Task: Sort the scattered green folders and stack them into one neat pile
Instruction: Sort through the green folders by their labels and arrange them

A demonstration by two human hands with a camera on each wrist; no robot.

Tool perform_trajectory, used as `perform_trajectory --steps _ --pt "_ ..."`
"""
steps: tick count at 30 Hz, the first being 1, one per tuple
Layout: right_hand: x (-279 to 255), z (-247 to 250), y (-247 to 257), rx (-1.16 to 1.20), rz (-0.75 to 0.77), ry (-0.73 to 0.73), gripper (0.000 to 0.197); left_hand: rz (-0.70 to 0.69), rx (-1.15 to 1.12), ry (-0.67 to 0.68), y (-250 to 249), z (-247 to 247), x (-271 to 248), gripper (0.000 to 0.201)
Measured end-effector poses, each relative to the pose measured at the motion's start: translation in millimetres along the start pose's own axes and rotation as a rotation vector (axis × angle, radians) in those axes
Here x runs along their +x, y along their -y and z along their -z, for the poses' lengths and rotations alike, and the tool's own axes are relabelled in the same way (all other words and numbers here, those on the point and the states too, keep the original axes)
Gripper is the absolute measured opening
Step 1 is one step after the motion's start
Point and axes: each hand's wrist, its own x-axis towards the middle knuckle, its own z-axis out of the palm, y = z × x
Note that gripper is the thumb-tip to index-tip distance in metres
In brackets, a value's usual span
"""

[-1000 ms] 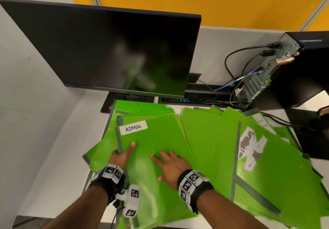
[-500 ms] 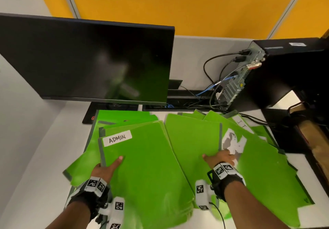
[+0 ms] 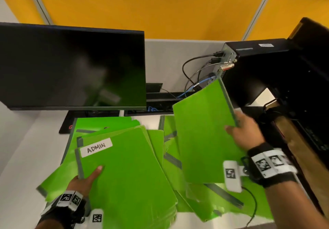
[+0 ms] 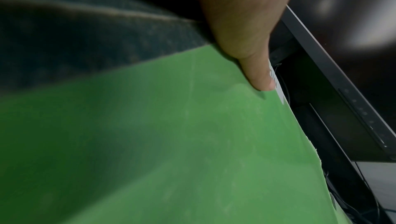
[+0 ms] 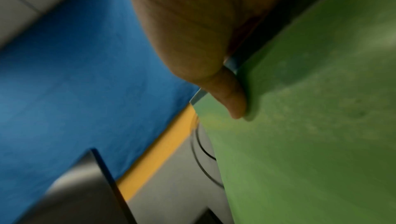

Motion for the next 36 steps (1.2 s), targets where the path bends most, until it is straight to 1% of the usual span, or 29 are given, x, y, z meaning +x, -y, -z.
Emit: perform_trajectory --steps 2,4,6,8,9,10,12,15,16,17,18,19,20,22,23,25,27,30,32,34,35,36 --pt "-8 36 21 -0.009 0.149 -0.02 0.052 0.004 0.006 -0.004 0 0 0 0.098" --pt "-23 55 41 -0.002 0.285 0.01 0.061 -0.004 0.026 -0.008 0 2 2 0.099" --pt "-40 53 51 -0.076 0.385 0.024 0.068 -0.012 0.034 -0.009 0 3 2 0.096" --pt "-51 37 52 -0.277 0.447 -0.007 0.07 -0.003 0.032 -0.007 -1 2 2 0.093" --pt "-55 24 49 -0.4 0.474 0.002 0.071 0.001 0.033 -0.006 -2 2 3 0.092" --pt "-59 7 44 -0.52 0.478 0.055 0.073 0.002 0.035 -0.008 -2 2 2 0.092" --pt "-64 -39 19 -0.669 0.447 0.241 0.073 0.011 0.027 -0.018 -3 2 2 0.093" --pt "-73 -102 -29 -0.688 0.321 0.536 0.062 0.015 0.047 -0.017 -5 0 0 0.089" --pt "-76 -115 -40 -0.693 0.285 0.608 0.063 0.014 0.061 -0.01 -6 -1 -2 0.086" --pt "-79 -121 -46 -0.7 0.27 0.663 0.069 0.007 0.065 -0.009 -6 -1 -2 0.086" --pt "-79 -124 -49 -0.694 0.267 0.688 0.072 0.013 0.045 -0.014 -5 0 -2 0.089" --pt "-76 -122 -49 -0.67 0.275 0.677 0.071 0.023 0.015 -0.025 -4 0 -1 0.094" --pt "-68 -117 -49 -0.629 0.278 0.634 0.065 0.03 -0.002 -0.034 -3 0 0 0.098" --pt "-41 -102 -51 -0.558 0.233 0.533 0.056 0.04 -0.012 -0.037 -2 0 -1 0.101" --pt "-24 -94 -55 -0.554 0.201 0.497 0.056 0.041 -0.016 -0.038 -1 -1 0 0.102" --pt "10 -79 -66 -0.596 0.179 0.433 0.062 0.04 -0.011 -0.041 -2 -1 1 0.103" --pt "30 -69 -81 -0.699 0.159 0.45 0.07 0.033 -0.003 -0.042 -1 -2 3 0.103" --pt "24 -66 -102 -0.754 0.023 0.523 0.076 0.037 0.007 -0.033 2 -1 5 0.104" --pt "8 -73 -116 -0.737 -0.064 0.475 0.081 0.049 0.036 -0.033 1 0 6 0.112" --pt "0 -74 -120 -0.726 -0.091 0.427 0.084 0.048 0.091 -0.038 -1 -1 8 0.116" --pt "3 -73 -121 -0.702 -0.065 0.396 0.078 0.049 0.105 -0.041 -1 -2 8 0.116" --pt "8 -70 -122 -0.657 -0.027 0.358 0.066 0.053 0.107 -0.037 -3 -2 6 0.116"
